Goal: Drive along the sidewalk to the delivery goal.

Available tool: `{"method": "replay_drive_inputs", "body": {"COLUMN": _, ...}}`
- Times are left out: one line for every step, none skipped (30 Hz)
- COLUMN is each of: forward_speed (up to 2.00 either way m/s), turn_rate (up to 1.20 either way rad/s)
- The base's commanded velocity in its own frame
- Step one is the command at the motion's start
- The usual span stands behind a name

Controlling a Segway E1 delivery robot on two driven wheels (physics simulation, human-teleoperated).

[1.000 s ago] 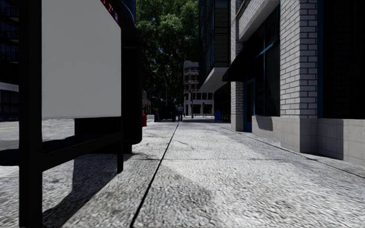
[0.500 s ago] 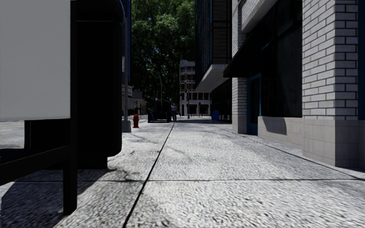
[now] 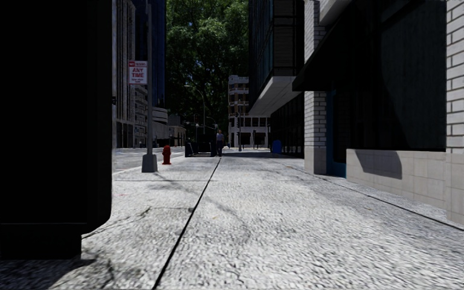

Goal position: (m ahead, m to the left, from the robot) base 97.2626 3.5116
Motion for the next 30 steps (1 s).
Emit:
{"method": "replay_drive_inputs", "body": {"forward_speed": 2.00, "turn_rate": 0.00}}
{"method": "replay_drive_inputs", "body": {"forward_speed": 2.00, "turn_rate": 0.00}}
{"method": "replay_drive_inputs", "body": {"forward_speed": 2.00, "turn_rate": 0.00}}
{"method": "replay_drive_inputs", "body": {"forward_speed": 2.00, "turn_rate": 0.00}}
{"method": "replay_drive_inputs", "body": {"forward_speed": 2.00, "turn_rate": 0.00}}
{"method": "replay_drive_inputs", "body": {"forward_speed": 2.00, "turn_rate": 0.00}}
{"method": "replay_drive_inputs", "body": {"forward_speed": 2.00, "turn_rate": 0.00}}
{"method": "replay_drive_inputs", "body": {"forward_speed": 2.00, "turn_rate": 0.00}}
{"method": "replay_drive_inputs", "body": {"forward_speed": 2.00, "turn_rate": 0.00}}
{"method": "replay_drive_inputs", "body": {"forward_speed": 2.00, "turn_rate": 0.00}}
{"method": "replay_drive_inputs", "body": {"forward_speed": 2.00, "turn_rate": 0.00}}
{"method": "replay_drive_inputs", "body": {"forward_speed": 2.00, "turn_rate": 0.00}}
{"method": "replay_drive_inputs", "body": {"forward_speed": 2.00, "turn_rate": 0.00}}
{"method": "replay_drive_inputs", "body": {"forward_speed": 2.00, "turn_rate": 0.00}}
{"method": "replay_drive_inputs", "body": {"forward_speed": 2.00, "turn_rate": 0.00}}
{"method": "replay_drive_inputs", "body": {"forward_speed": 2.00, "turn_rate": 0.00}}
{"method": "replay_drive_inputs", "body": {"forward_speed": 2.00, "turn_rate": 0.00}}
{"method": "replay_drive_inputs", "body": {"forward_speed": 2.00, "turn_rate": 0.00}}
{"method": "replay_drive_inputs", "body": {"forward_speed": 2.00, "turn_rate": 0.00}}
{"method": "replay_drive_inputs", "body": {"forward_speed": 2.00, "turn_rate": 0.00}}
{"method": "replay_drive_inputs", "body": {"forward_speed": 2.00, "turn_rate": 0.00}}
{"method": "replay_drive_inputs", "body": {"forward_speed": 2.00, "turn_rate": 0.00}}
{"method": "replay_drive_inputs", "body": {"forward_speed": 2.00, "turn_rate": 0.00}}
{"method": "replay_drive_inputs", "body": {"forward_speed": 2.00, "turn_rate": 0.00}}
{"method": "replay_drive_inputs", "body": {"forward_speed": 2.00, "turn_rate": 0.00}}
{"method": "replay_drive_inputs", "body": {"forward_speed": 2.00, "turn_rate": -0.05}}
{"method": "replay_drive_inputs", "body": {"forward_speed": 2.00, "turn_rate": -0.12}}
{"method": "replay_drive_inputs", "body": {"forward_speed": 2.00, "turn_rate": -0.13}}
{"method": "replay_drive_inputs", "body": {"forward_speed": 2.00, "turn_rate": -0.16}}
{"method": "replay_drive_inputs", "body": {"forward_speed": 2.00, "turn_rate": -0.16}}
